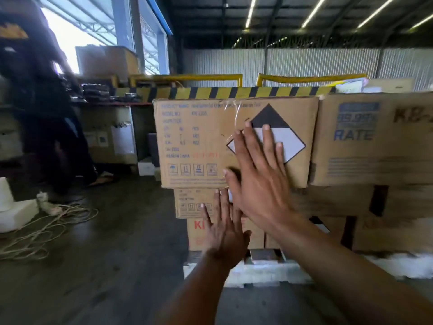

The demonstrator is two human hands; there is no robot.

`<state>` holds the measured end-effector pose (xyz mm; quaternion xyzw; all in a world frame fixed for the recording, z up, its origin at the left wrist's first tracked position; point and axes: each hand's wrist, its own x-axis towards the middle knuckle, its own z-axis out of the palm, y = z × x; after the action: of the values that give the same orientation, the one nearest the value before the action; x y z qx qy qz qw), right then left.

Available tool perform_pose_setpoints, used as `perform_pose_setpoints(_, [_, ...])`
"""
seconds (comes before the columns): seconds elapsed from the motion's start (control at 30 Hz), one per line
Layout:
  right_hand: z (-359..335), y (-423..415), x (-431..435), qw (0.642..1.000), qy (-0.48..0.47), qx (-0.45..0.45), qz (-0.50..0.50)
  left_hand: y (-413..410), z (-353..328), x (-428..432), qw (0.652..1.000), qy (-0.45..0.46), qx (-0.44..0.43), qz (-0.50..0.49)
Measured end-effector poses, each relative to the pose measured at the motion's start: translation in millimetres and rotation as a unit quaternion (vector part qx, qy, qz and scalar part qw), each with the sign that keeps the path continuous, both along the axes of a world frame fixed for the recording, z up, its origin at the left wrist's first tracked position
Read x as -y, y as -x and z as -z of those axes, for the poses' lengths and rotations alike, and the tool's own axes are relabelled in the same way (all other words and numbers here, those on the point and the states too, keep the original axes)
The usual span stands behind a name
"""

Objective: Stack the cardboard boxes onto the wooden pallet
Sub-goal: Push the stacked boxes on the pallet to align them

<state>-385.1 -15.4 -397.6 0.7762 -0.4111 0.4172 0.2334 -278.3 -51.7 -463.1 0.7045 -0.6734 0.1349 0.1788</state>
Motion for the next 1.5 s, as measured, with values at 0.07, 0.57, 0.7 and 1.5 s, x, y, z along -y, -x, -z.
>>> perform_pose_setpoints(0.07, [0,5,8,1.0,-0.008,0.005,0.009,4,58,2,0.998,-0.055,-0.009,0.01])
perform_pose_setpoints(0.57, [28,0,26,0.992,0.062,-0.038,0.106,-19,89,61,0.997,-0.053,-0.049,-0.01])
perform_pose_setpoints(0.7, [28,-4,42,0.991,0.067,-0.039,0.113,-22,89,61,0.998,-0.053,-0.031,0.001])
perform_pose_setpoints(1.5, [24,-67,186,0.99,-0.009,-0.064,0.127,-50,111,91,0.996,0.06,-0.009,0.068])
